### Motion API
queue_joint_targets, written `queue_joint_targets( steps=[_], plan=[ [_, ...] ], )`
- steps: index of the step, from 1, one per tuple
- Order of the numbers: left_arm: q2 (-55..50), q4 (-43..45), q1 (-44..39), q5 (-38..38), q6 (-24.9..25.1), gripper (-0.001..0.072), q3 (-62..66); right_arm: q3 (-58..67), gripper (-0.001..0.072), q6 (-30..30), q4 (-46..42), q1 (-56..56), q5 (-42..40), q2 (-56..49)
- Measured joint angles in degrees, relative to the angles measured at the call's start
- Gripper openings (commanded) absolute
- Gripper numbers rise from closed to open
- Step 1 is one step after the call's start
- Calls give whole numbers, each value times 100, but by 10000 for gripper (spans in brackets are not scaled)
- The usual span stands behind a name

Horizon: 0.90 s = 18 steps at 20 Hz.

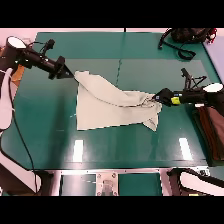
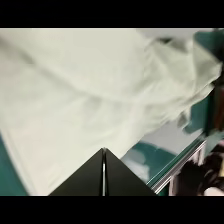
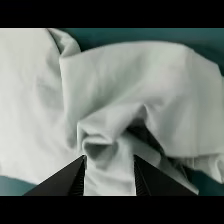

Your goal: Fold the shirts.

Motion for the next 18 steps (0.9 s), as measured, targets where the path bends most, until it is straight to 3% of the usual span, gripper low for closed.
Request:
queue_joint_targets(
  steps=[4, 6, 7, 8, 14, 18],
  plan=[
    [1119, 1027, -72, -238, -68, 20, -1290, -166, 350, -33, -111, -431, 428, 179],
    [1823, 1261, -81, 118, 13, 24, -2400, -365, 350, -39, -153, -535, 485, 240],
    [2177, 1316, -87, 400, 42, 296, -3027, -468, 350, -44, -153, -564, 498, 260],
    [2461, 1316, -96, 691, 52, 683, -3598, -570, 350, -44, -153, -588, 492, 269],
    [3095, 901, -103, 2411, -26, 702, -6085, -905, 350, -48, -133, -634, 385, 302],
    [3003, -90, -247, 3117, 426, 702, -6808, -946, 352, -48, -33, -640, 280, 302]
  ],
)
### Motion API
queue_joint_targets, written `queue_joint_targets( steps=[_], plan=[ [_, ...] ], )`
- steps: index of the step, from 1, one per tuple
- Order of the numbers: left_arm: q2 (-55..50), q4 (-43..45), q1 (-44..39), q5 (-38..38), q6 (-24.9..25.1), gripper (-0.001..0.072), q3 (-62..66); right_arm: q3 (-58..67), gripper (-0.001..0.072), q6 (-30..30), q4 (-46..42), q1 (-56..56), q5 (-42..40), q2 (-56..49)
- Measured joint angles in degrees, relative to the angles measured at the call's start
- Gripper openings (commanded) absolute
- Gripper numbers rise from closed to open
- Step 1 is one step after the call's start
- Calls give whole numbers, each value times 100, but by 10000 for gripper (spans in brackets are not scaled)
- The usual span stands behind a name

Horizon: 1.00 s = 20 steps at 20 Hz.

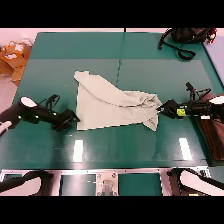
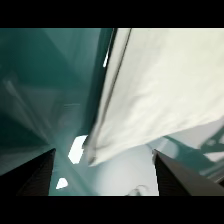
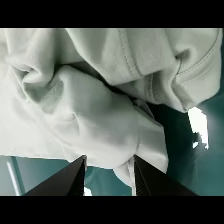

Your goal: Fold the shirts.

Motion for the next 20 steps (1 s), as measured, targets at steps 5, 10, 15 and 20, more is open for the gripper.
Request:
queue_joint_targets(
  steps=[5, 10, 15, 20],
  plan=[
    [-166, -535, -518, 737, 374, 22, -361, -13, 383, 0, 87, 0, -48, 0],
    [-186, -192, -603, 376, 728, 21, 186, -13, 430, 4, -2, -111, -44, 0],
    [-186, 667, 105, -531, 507, 21, 1167, -81, 430, 122, -321, -544, 118, 0],
    [-186, 973, 647, -1040, 479, 21, 1515, -682, 432, 157, -210, -522, 92, 2]
  ],
)
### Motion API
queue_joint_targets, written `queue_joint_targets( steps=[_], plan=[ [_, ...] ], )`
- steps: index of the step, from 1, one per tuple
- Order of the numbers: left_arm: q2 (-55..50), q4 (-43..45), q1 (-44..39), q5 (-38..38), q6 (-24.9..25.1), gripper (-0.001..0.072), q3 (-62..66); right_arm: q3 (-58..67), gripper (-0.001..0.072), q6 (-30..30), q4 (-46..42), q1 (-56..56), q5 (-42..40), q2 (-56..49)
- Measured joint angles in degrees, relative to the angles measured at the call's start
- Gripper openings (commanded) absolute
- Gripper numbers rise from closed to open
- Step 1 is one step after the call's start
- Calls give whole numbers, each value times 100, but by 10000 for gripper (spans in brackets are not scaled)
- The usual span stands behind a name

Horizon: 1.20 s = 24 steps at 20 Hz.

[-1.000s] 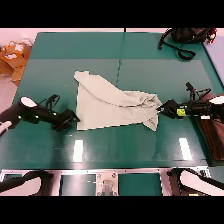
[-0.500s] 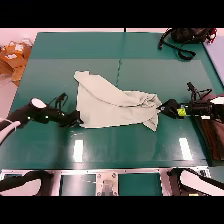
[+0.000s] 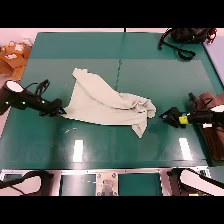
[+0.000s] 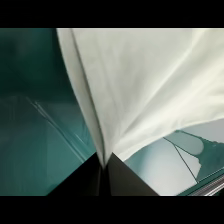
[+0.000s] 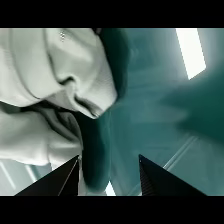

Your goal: Fold the shirts.

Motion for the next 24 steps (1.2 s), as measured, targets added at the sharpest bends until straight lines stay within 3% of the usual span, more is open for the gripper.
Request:
queue_joint_targets(
  steps=[8, 9, 11, 12, 17, 24],
  plan=[
    [-2, 87, 127, -103, 109, 21, 79, -962, 423, -260, 1287, 1388, -1067, -98],
    [-2, 90, 129, -109, 131, 21, 81, -944, 356, -345, 1499, 1556, -1193, -157],
    [-2, 96, 136, -111, 229, 20, 83, -850, 55, -520, 1753, 1808, -1449, -247],
    [4, 96, 138, -109, 286, 20, 87, -776, 16, -570, 1897, 1888, -1506, -275],
    [319, 98, 138, -385, 435, 20, 713, 203, 14, -693, 2258, 1923, -866, -212],
    [1331, -597, 140, -791, 474, 20, 3709, 3467, 14, -186, 2332, 1329, 37, 841]
  ],
)
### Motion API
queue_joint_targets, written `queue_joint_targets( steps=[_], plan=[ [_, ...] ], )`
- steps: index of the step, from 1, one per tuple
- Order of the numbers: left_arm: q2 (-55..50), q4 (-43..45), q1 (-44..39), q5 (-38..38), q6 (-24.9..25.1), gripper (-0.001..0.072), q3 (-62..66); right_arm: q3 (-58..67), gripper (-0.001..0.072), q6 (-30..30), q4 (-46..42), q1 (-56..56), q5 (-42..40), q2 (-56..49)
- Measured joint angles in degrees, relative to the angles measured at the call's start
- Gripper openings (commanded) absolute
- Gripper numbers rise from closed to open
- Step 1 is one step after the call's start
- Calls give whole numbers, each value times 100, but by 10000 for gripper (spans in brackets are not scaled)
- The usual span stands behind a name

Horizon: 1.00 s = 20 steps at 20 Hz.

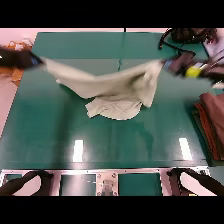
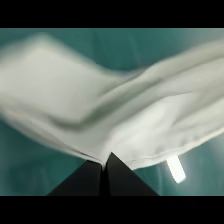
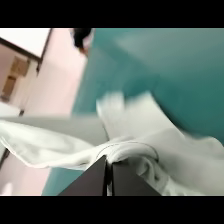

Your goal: Fold the shirts.

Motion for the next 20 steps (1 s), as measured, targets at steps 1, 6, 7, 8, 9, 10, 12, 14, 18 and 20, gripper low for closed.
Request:
queue_joint_targets(
  steps=[1, 6, 7, 8, 9, 10, 12, 14, 18, 20],
  plan=[
    [107, -127, 0, -7, 2, 20, 509, 560, 14, 76, 7, -153, 39, 166],
    [570, -496, 0, 120, -11, 20, 2686, 2975, 14, 525, 22, -1121, 83, 704],
    [682, -494, 0, 229, -15, 20, 2881, 3392, 14, 605, 26, -1344, 74, 765],
    [798, -470, 0, 341, -15, 20, 3032, 3727, 14, 656, 28, -1539, 61, 807],
    [892, -404, 0, 439, -15, 20, 3136, 4024, 14, 702, 26, -1729, 52, 837],
    [955, -339, 0, 514, -11, 20, 3206, 4238, 14, 748, 26, -1878, 42, 861],
    [1034, -170, 0, 654, -9, 20, 3274, 4503, 15, 787, 7, -2103, 31, 896],
    [1073, -57, -2, 811, -2, 20, 3134, 4540, 14, 802, -31, -2208, 28, 896],
    [999, 17, -7, 1204, 151, 21, 2308, 3980, 15, 678, -68, -2070, 24, 817],
    [734, -31, -13, 1311, 238, 21, 1937, 3423, 14, 468, -122, -1711, 0, 697]
  ],
)
